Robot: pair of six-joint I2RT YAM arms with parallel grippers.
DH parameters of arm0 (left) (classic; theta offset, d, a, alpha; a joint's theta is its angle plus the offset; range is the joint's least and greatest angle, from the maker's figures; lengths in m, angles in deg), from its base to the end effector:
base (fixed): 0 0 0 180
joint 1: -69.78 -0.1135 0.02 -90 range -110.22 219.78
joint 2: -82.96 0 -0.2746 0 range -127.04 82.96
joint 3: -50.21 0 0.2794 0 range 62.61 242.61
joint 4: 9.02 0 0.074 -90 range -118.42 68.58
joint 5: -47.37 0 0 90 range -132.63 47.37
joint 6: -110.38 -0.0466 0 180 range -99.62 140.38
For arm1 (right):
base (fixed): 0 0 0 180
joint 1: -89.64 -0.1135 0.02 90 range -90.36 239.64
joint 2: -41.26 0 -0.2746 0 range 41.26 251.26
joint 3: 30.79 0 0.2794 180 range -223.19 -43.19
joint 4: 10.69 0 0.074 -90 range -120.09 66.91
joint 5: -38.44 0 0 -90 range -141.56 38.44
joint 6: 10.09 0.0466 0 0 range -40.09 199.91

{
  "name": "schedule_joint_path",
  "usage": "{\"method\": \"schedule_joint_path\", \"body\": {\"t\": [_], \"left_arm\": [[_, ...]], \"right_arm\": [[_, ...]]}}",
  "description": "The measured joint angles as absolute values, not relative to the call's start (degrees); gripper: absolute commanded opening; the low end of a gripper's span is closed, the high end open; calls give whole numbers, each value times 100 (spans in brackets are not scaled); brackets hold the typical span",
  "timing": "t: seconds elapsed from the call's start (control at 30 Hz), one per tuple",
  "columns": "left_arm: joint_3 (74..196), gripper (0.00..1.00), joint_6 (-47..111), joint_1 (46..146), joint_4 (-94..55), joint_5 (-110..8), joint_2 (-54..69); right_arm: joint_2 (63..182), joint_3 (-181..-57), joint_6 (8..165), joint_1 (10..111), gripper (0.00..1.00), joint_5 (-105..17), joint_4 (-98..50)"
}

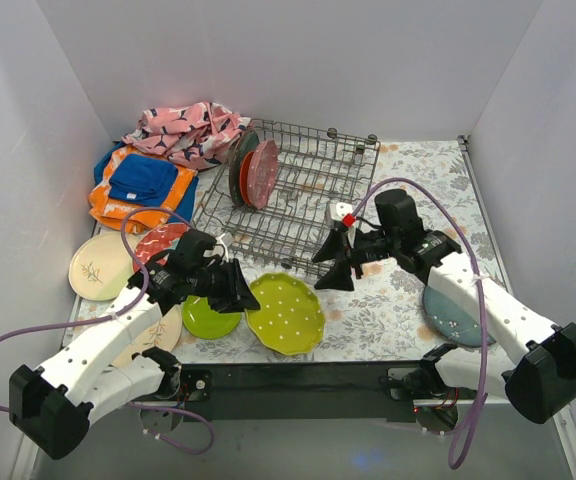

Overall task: Load the plates into the dish rack
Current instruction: Insert the plate into the dish rack

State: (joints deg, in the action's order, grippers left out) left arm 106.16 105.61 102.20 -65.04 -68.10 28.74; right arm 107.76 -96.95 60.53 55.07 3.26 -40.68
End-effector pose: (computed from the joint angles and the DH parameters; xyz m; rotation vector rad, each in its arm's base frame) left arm 0.1635 -0.1276 0.2505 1.0898 -2.6651 1.1274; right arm 0.2064 0.1885 0.3127 -1.4099 1.4837 1.1571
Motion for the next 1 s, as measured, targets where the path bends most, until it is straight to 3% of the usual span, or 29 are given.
{"method": "schedule_joint_path", "body": {"t": [0.33, 0.53, 1.0], "left_arm": [[11108, 0, 9829, 10220, -6569, -7308, 2870], [11453, 0, 9606, 10223, -6440, -7483, 2721], [12496, 0, 9289, 10223, -6102, -7523, 1904]], "right_arm": [[10717, -9699, 6020, 6611, 73, 329, -4288], [10677, -9699, 6090, 7065, 81, 346, -4334], [10634, -9697, 6630, 7111, 83, 344, -4739]]}}
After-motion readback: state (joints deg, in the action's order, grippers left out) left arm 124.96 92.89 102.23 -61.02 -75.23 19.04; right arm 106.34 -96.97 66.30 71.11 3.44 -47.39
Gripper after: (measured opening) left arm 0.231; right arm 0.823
